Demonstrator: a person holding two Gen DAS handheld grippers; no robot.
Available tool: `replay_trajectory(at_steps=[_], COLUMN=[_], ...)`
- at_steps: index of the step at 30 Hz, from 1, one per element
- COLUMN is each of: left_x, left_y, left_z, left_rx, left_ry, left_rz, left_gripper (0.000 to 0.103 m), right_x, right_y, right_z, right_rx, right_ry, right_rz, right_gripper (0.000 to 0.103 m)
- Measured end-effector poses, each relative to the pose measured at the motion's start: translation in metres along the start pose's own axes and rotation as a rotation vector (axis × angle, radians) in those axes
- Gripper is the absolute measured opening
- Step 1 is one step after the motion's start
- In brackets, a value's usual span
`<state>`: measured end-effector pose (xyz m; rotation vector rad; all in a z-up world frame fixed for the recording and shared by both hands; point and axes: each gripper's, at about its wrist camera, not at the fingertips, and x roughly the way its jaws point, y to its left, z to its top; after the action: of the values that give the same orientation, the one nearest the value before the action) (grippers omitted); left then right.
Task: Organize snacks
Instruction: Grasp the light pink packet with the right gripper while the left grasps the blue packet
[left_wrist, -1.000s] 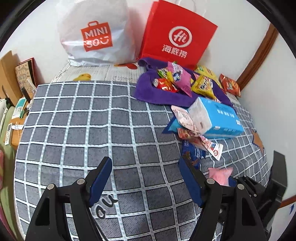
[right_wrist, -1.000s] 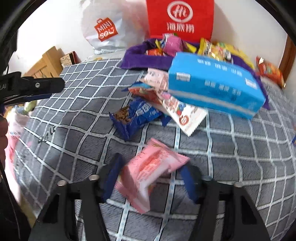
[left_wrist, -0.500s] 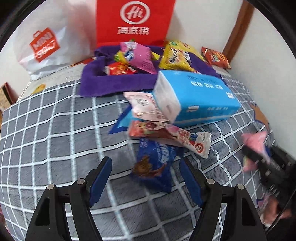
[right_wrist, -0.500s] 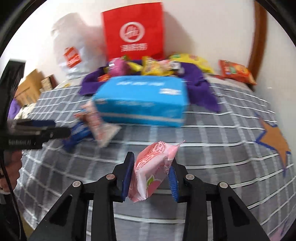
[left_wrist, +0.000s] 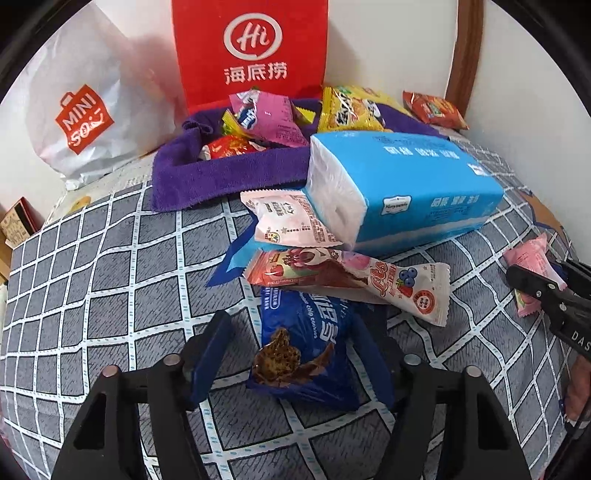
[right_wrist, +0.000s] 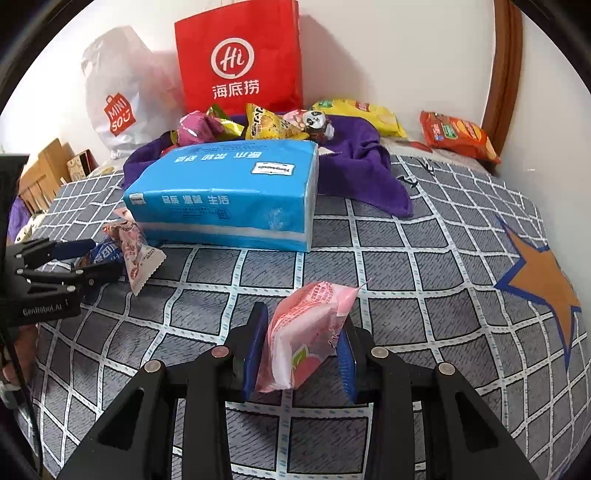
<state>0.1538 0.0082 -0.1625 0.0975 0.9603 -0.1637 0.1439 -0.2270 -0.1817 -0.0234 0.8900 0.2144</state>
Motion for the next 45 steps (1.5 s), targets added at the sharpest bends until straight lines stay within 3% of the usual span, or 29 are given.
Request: replay_trajectory(at_steps=[2,4,29,42,45], left_x=[0.0,0.0,0.0,-0.003,-0.008], left_y=[0.004,0.008,0.01,0.016,0.018], left_z=[0.0,0.0,-0.001,-0.001,-0.002], left_rx=[-0.023,-0.045,-0.058,-0.089,-0.101], left_ry=[-0.008,-0.014,-0.019,-0.018,0.001], left_rz=[0.002,-0.007,-0.014,-0.042,-0.081], left_gripper=[0.048,0.046,0.044,0.038,0.038], right_x=[0.002,0.006,0.012,0.012,0.01], right_y=[-0.003,-0.003,0.0,-0.001,0.006], right_z=[0.001,0.0,0.0,0.001,0.001], right_rx=[0.016,0.023,0.004,0.007,-0.031], right_ry=[0.008,0.026,0.045,0.041,0.035], right_rz=[0.007,0.005,-0.016,-0.009,-0.04], right_gripper=[0.036,0.036,0.038,0.037,0.036])
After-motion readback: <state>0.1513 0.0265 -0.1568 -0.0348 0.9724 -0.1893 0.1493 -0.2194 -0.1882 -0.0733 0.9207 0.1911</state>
